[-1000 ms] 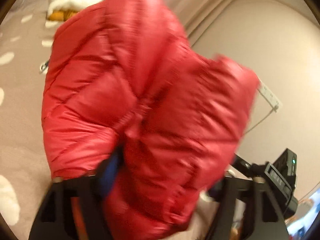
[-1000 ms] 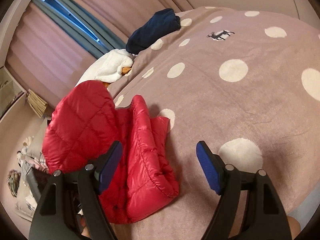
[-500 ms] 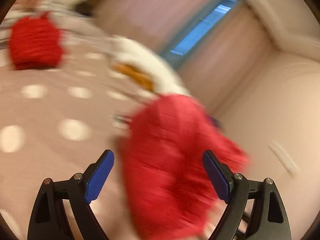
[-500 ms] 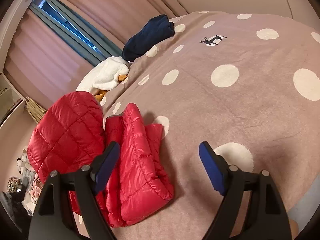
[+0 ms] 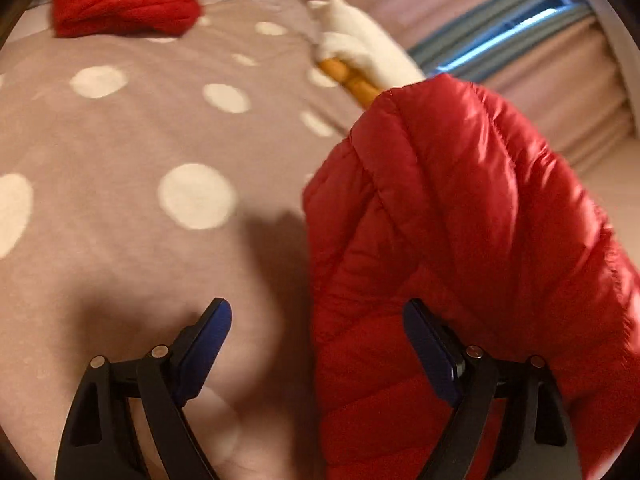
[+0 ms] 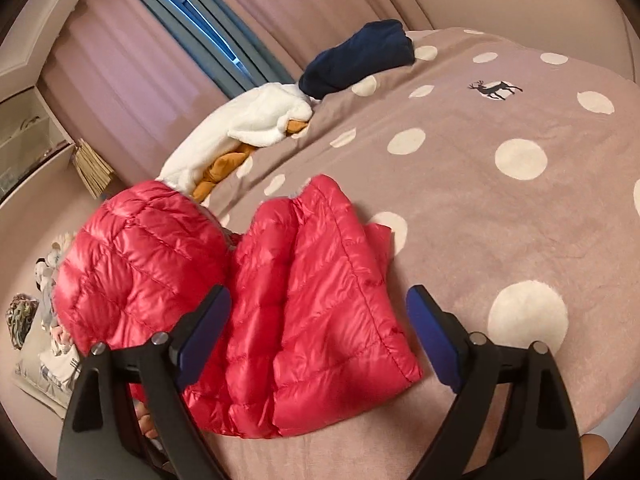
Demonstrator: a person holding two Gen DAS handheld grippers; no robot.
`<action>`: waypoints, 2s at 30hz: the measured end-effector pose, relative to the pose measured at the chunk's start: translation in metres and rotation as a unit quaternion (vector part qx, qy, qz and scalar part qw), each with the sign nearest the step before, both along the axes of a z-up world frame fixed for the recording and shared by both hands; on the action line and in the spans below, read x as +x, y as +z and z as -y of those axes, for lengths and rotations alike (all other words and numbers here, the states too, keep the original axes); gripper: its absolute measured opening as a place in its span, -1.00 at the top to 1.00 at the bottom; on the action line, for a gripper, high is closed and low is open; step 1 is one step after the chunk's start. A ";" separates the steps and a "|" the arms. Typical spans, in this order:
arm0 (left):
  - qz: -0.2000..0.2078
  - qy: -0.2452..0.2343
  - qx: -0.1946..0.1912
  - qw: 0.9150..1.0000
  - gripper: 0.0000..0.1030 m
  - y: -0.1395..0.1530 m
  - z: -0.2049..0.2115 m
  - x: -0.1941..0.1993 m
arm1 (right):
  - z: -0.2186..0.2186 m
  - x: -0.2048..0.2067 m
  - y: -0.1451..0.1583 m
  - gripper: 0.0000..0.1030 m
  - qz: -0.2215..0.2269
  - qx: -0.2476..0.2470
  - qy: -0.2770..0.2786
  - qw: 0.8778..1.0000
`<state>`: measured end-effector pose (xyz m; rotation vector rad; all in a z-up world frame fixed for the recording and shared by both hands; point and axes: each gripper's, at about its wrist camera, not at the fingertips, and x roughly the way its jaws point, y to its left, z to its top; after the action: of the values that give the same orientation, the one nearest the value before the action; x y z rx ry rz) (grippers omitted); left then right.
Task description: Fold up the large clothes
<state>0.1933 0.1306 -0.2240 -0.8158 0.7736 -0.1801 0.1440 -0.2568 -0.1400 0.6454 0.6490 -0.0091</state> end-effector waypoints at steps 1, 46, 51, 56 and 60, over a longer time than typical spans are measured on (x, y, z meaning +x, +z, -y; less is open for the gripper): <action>0.007 -0.005 -0.001 1.000 -0.69 0.001 0.004 0.000 | 0.002 0.000 -0.001 -0.75 -0.001 0.003 -0.003 1.000; -0.002 -0.180 0.055 0.982 -1.00 -0.031 0.133 0.020 | 0.004 0.021 -0.021 0.47 -0.046 -0.062 0.002 0.997; 0.023 -0.183 0.109 0.977 -1.00 -0.025 0.142 0.007 | 0.006 0.029 -0.047 0.40 -0.103 -0.056 0.020 0.993; -0.005 -0.197 0.054 0.979 -1.00 -0.048 0.140 0.014 | -0.004 0.031 -0.062 0.36 -0.134 -0.095 0.018 0.986; 0.011 -0.194 0.101 0.976 -1.00 -0.046 0.145 0.014 | -0.001 0.036 -0.075 0.35 -0.145 -0.087 0.024 0.985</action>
<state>0.2073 -0.0146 -0.2695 -0.4631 0.9108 -0.4512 0.1802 -0.2556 -0.2152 0.4620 0.9340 -0.1151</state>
